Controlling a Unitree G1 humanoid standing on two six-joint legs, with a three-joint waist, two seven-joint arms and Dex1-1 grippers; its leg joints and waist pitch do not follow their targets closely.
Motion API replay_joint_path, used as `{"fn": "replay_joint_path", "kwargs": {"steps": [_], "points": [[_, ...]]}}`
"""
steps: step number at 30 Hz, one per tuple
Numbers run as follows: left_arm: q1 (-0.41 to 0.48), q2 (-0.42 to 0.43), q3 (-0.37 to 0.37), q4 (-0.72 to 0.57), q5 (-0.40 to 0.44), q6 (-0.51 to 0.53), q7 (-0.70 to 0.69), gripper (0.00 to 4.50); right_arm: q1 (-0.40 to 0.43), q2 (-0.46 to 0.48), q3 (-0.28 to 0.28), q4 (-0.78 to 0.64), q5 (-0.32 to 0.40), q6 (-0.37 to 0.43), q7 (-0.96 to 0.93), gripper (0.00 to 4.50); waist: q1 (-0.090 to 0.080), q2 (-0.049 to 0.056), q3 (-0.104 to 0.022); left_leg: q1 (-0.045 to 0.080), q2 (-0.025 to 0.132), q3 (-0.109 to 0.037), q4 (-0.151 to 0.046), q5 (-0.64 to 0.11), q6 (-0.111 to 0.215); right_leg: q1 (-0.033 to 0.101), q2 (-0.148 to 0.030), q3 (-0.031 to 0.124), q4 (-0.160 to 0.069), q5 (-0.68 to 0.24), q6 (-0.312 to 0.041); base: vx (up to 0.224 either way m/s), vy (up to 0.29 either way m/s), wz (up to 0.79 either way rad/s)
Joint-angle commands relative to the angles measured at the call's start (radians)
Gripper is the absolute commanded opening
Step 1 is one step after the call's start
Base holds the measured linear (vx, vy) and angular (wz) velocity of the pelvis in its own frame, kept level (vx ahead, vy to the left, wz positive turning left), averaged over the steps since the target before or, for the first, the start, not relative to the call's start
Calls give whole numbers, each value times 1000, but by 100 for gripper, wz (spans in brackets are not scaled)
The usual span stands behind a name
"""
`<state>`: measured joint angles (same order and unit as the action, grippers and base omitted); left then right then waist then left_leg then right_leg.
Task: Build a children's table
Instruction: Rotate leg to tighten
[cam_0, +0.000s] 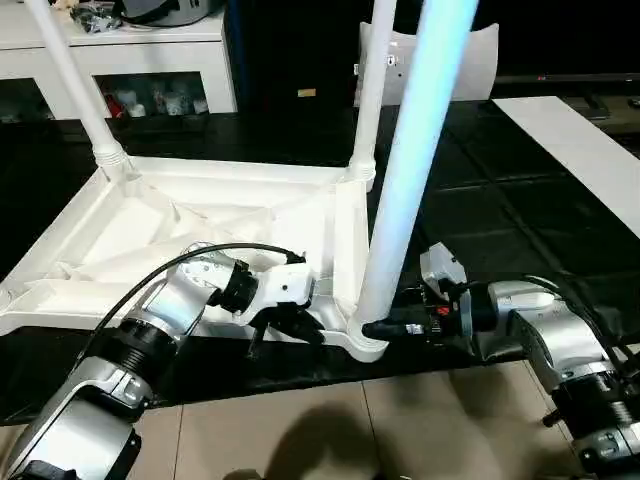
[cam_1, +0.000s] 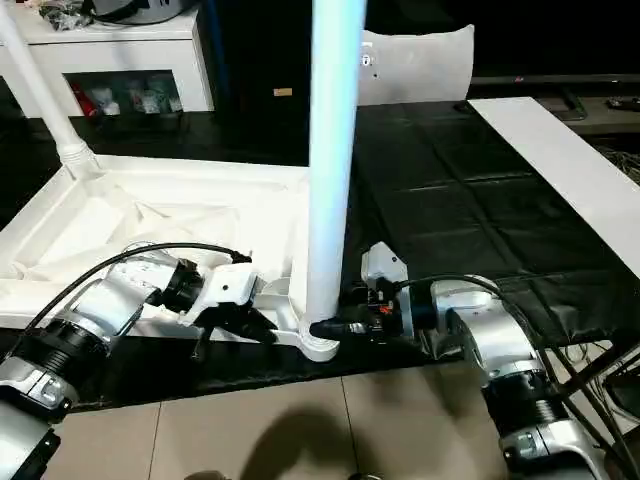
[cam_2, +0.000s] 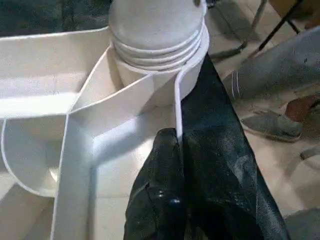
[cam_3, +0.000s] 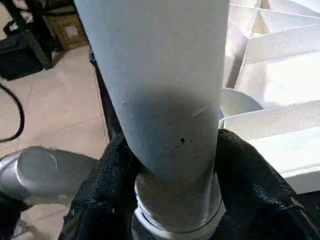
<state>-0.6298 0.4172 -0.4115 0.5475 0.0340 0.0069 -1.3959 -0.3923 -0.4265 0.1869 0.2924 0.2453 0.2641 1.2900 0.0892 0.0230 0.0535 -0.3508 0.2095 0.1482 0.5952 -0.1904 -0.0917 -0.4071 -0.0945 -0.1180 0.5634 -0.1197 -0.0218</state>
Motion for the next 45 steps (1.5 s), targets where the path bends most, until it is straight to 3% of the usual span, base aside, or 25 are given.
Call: {"fn": "replay_joint_path", "kwargs": {"steps": [1, 3, 5, 6, 7, 8, 9, 12, 13, 14, 15, 16, 17, 18, 21, 24, 26, 30, 32, 35, 38, 39, 41, 43, 45], "points": [[12, -23, 5, -45, -4, 59, 50, 0, 4, 44, 7, -20, 11, 55, -84, 195, -6, -2, -65, 0, 13, 10, -80, -284, 37, 54, -49, 36, -76, -534, -109, 0, 0, 0], [15, -51, 29, -67, 5, 115, 140, 0, -12, 108, -12, 7, -25, 66, -230, 195, -18, -3, -58, 9, 6, 8, -74, -336, 17, 44, -49, 24, -95, -642, -66, 0, 0, 0], [18, -98, 65, -95, -2, 195, 242, 0, -31, 170, -39, 38, -40, 72, -350, 195, -29, -8, -57, 9, 0, 7, -70, -350, 5, 43, -49, 13, -104, -688, -42, 0, 0, 0], [21, -128, 86, -116, -10, 246, 297, 0, -42, 205, -52, 58, -50, 72, -416, 195, -50, -5, -55, 10, -7, 3, -61, -364, -1, 43, -47, -9, -123, -734, -2, 0, 0, 0], [21, -128, 86, -116, -10, 246, 297, 0, -42, 205, -52, 58, -50, 72, -416, 195, -50, -5, -55, 10, -7, 3, -61, -364, -1, 43, -47, -9, -123, -734, -2, 0, 0, 0], [26, -150, 97, -136, -17, 284, 331, 0, -50, 229, -56, 73, -65, 63, -464, 195, -71, 2, -57, 1, -1, -7, -68, -389, 10, 56, -45, -19, -124, -697, 6, 0, 0, 0], [28, -174, 109, -148, -16, 314, 374, 0, -60, 255, -64, 93, -77, 57, -517, 195, -86, 6, -58, -7, 10, -16, -77, -427, 19, 69, -47, -26, -123, -654, 6, 0, 0, 0], [22, -259, 136, -157, 10, 373, 523, 0, -110, 340, -106, 180, -113, 47, -737, 195, -120, 14, -59, -13, 25, -29, -89, -500, 10, 80, -49, -34, -112, -578, -20, 0, 0, 0], [21, -270, 141, -156, 14, 379, 544, 0, -115, 349, -111, 189, -116, 47, -761, 195, -124, 12, -61, -6, 21, -27, -85, -497, 8, 75, -53, -30, -114, -572, -28, 0, 0, 0], [15, -295, 152, -151, 17, 390, 589, 0, -127, 368, -123, 210, -120, 51, -814, 195, -136, 4, -61, 0, 2, -15, -73, -449, 19, 63, -55, -28, -123, -579, -54, 0, 0, 0], [-5, -361, 189, -131, 19, 400, 711, 0, -148, 399, -140, 247, -129, 33, -871, 195, -140, 4, -62, -5, 2, -15, -72, -433, 24, 65, -58, -27, -121, -576, -60, 0, 0, 0], [-6, -363, 191, -130, 19, 401, 716, 0, -149, 400, -141, 248, -129, 32, -872, 195, -140, 1, -64, -3, 0, -10, -68, -406, 37, 61, -55, -25, -124, -569, -65, 0, 0, 0], [-21, -400, 210, -113, 23, 394, 784, 0, -161, 412, -150, 268, -134, 5, -891, 265, -137, 1, -66, -2, -1, -8, -67, -393, 44, 60, -56, -23, -124, -559, -69, 0, 0, 0], [-21, -400, 210, -113, 23, 394, 784, 0, -161, 412, -150, 268, -134, 5, -891, 265, -135, -2, -69, -15, 2, -6, -70, -344, 63, 67, -55, -16, -114, -507, -87, 0, 0, 0], [-26, -411, 217, -114, 30, 396, 807, 0, -167, 418, -163, 277, -130, -8, -904, 305, -121, -8, -75, -21, 2, 2, -67, -260, 88, 65, -55, 1, -96, -431, -124, 0, 0, 0], [-25, -380, 200, -125, 43, 397, 776, 0, -159, 397, -171, 263, -128, -43, -880, 311, -105, -8, -79, -30, 2, 4, -63, -186, 110, 67, -54, 9, -75, -353, -154, 0, 0, 0], [-13, -356, 184, -142, 47, 386, 740, 0, -148, 376, -181, 256, -131, -72, -865, 350, -92, -7, -85, -32, 4, 5, -58, -138, 119, 68, -55, 13, -61, -296, -169, 0, 0, 0], [7, -318, 169, -155, 44, 385, 691, 0, -115, 313, -182, 231, -123, -123, -785, 375, -72, -6, -92, -34, 3, 9, -49, -50, 150, 69, -53, 19, -40, -170, -210, 0, 0, 0], [11, -301, 164, -154, 40, 370, 662, 0, -102, 288, -183, 215, -111, -122, -741, 394, -59, -6, -88, -33, 3, 11, -48, -35, 174, 67, -48, 19, -38, -144, -224, 0, 0, 0], [17, -259, 148, -146, 34, 328, 592, 0, -76, 226, -177, 182, -83, -123, -620, 406, -53, -7, -83, -29, 6, 13, -51, -86, 163, 64, -49, 18, -46, -215, -213, 0, 0, 0], [18, -194, 116, -119, 26, 233, 471, 0, -37, 123, -142, 124, -56, -142, -419, 423, -38, -7, -77, -23, 9, 13, -58, -172, 127, 62, -48, 18, -62, -343, -156, 0, 0, 0], [17, -192, 116, -118, 26, 232, 467, 0, -37, 120, -141, 123, -55, -143, -414, 423, -37, -2, -75, -21, 9, 13, -59, -185, 121, 60, -47, 18, -65, -359, -149, 0, 0, 0], [16, -166, 99, -108, 19, 194, 400, 0, -30, 83, -127, 111, -51, -159, -347, 423, -33, -4, -73, -18, 7, 13, -60, -218, 96, 57, -48, 15, -71, -422, -125, 0, 0, 0], [16, -118, 60, -97, 16, 132, 286, 0, -34, 34, -105, 107, -46, -177, -245, 423, -31, -8, -73, -17, 6, 12, -61, -235, 92, 56, -49, 14, -76, -461, -107, 0, 0, 0], [15, -98, 43, -92, 18, 113, 242, 0, -38, 18, -97, 109, -41, -179, -202, 423, -23, -4, -73, -6, 8, 14, -59, -243, 90, 47, -49, 17, -80, -466, -110, 0, 0, 0]]}}
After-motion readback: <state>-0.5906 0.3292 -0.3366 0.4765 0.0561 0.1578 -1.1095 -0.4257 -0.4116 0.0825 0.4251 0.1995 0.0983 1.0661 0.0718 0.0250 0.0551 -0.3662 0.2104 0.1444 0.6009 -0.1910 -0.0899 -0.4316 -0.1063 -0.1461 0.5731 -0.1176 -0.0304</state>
